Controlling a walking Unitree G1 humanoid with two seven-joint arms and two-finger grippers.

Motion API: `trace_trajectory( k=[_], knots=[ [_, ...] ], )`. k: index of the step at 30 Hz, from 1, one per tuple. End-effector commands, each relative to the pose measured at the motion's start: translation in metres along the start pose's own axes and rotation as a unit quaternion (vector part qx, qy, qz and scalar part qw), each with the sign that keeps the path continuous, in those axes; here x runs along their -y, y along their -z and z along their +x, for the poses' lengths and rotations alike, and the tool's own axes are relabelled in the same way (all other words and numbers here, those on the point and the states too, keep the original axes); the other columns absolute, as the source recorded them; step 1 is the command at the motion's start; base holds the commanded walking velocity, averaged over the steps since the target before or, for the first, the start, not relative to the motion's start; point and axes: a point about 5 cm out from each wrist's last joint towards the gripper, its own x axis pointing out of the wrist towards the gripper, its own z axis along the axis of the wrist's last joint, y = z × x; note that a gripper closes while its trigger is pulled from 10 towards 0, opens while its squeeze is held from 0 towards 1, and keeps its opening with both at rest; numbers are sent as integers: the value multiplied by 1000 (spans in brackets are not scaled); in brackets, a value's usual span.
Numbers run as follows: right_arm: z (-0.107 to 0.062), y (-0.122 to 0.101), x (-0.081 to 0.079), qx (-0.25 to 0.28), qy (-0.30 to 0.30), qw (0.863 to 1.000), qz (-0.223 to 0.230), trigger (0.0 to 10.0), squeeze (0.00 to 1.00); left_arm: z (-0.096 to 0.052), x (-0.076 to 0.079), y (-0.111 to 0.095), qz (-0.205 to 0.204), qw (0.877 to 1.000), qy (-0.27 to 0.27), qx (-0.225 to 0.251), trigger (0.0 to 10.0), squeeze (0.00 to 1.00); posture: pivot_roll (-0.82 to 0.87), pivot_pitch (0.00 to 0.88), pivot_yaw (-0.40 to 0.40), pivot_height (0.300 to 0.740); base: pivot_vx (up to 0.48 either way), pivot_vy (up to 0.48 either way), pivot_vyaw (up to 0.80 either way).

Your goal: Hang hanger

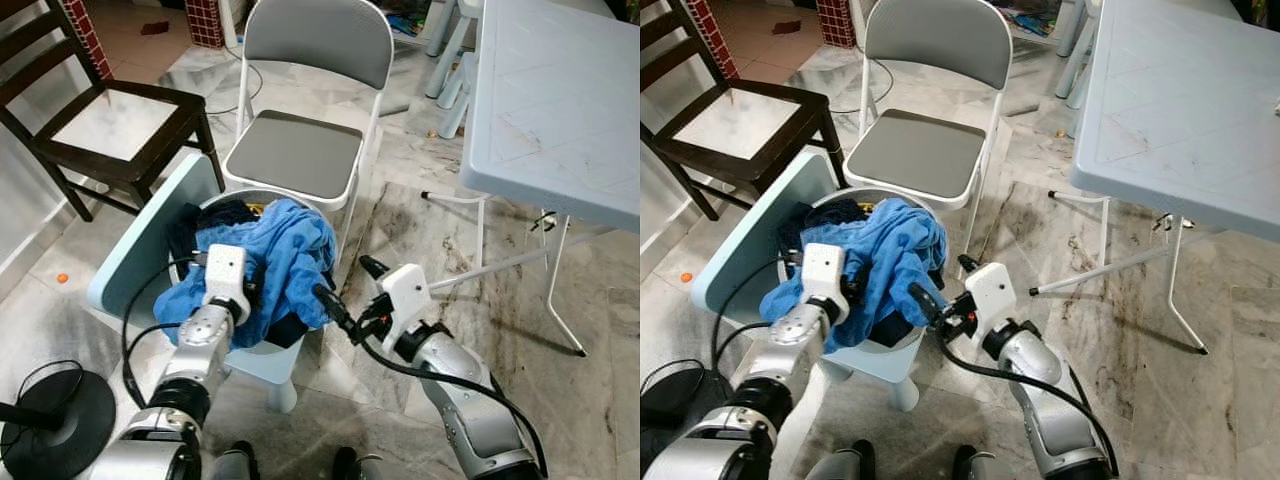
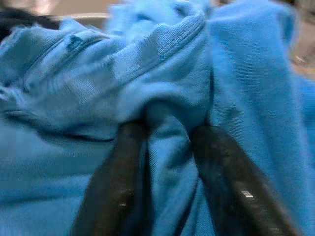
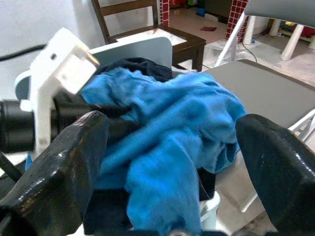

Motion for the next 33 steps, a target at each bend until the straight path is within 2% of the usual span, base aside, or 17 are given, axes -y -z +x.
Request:
trace_trajectory(
  k=[1,3,5,6,7,10,13,14,17,20,21,22,23,25,27,29,33],
  knots=[
    [-1,-2,-3,1,-7,1000,-3,10000,0,-2,15,11,20,999,36,-22,0,0,103,241,-78,740,0,0,0],
    [0,-2,-3,1,-8,1000,-3,10000,0,-3,18,15,33,998,42,-25,0,0,102,240,-77,740,0,0,0],
    [0,-2,-3,2,-7,1000,-3,10000,0,-8,16,18,64,998,20,-12,118,0,103,242,-75,740,0,0,0],
    [0,-2,-4,2,-7,1000,-3,10000,0,-10,14,19,76,997,15,-11,4039,0,103,242,-75,740,0,0,0],
    [0,-2,-4,2,-7,1000,-3,10000,0,-11,12,20,89,996,10,-11,10000,0,104,242,-75,740,0,0,0],
    [0,-2,-4,2,-7,1000,-3,10000,0,-15,6,22,111,994,-7,-4,10000,0,107,242,-75,740,0,0,0],
    [0,-1,-4,0,-7,1000,-3,10000,0,-22,-4,30,107,994,-29,-14,10000,0,113,244,-79,740,0,0,0],
    [0,-1,-4,0,-8,1000,-3,10000,0,-27,-12,31,111,992,-52,-12,10000,1000,114,244,-80,740,0,0,0],
    [1,-1,-4,0,-9,1000,-3,10000,0,-32,-21,32,115,990,-79,-3,10000,1000,120,246,-83,740,0,0,0],
    [2,-1,-4,0,-11,1000,-3,10000,0,-38,-30,24,136,983,-117,32,10000,1000,123,246,-85,740,0,0,0],
    [2,-1,-4,0,-12,1000,-3,10000,0,-43,-35,17,151,977,-138,62,10000,1000,127,248,-85,740,0,0,0],
    [2,-1,-4,0,-12,1000,-3,10000,0,-43,-35,17,151,977,-138,62,10000,1000,127,248,-85,740,0,0,0],
    [2,-1,-4,-1,-14,1000,-3,10000,0,-47,-41,11,168,969,-164,82,10000,1000,128,248,-86,740,0,0,0],
    [3,0,-5,-1,-15,1000,-4,10000,0,-53,-48,7,172,961,-193,98,10000,1000,131,248,-87,740,0,0,0],
    [3,0,-6,-2,-17,1000,-5,10000,0,-60,-60,4,171,953,-227,106,10000,1000,136,248,-86,740,0,0,0],
    [3,0,-6,-2,-18,1000,-5,10000,0,-62,-63,4,171,950,-237,106,10000,1000,136,247,-85,740,0,0,0],
    [4,0,-7,-1,-20,1000,-6,10000,0,-68,-83,8,159,944,-279,79,10000,1000,138,247,-86,740,0,0,0]
  ],
)
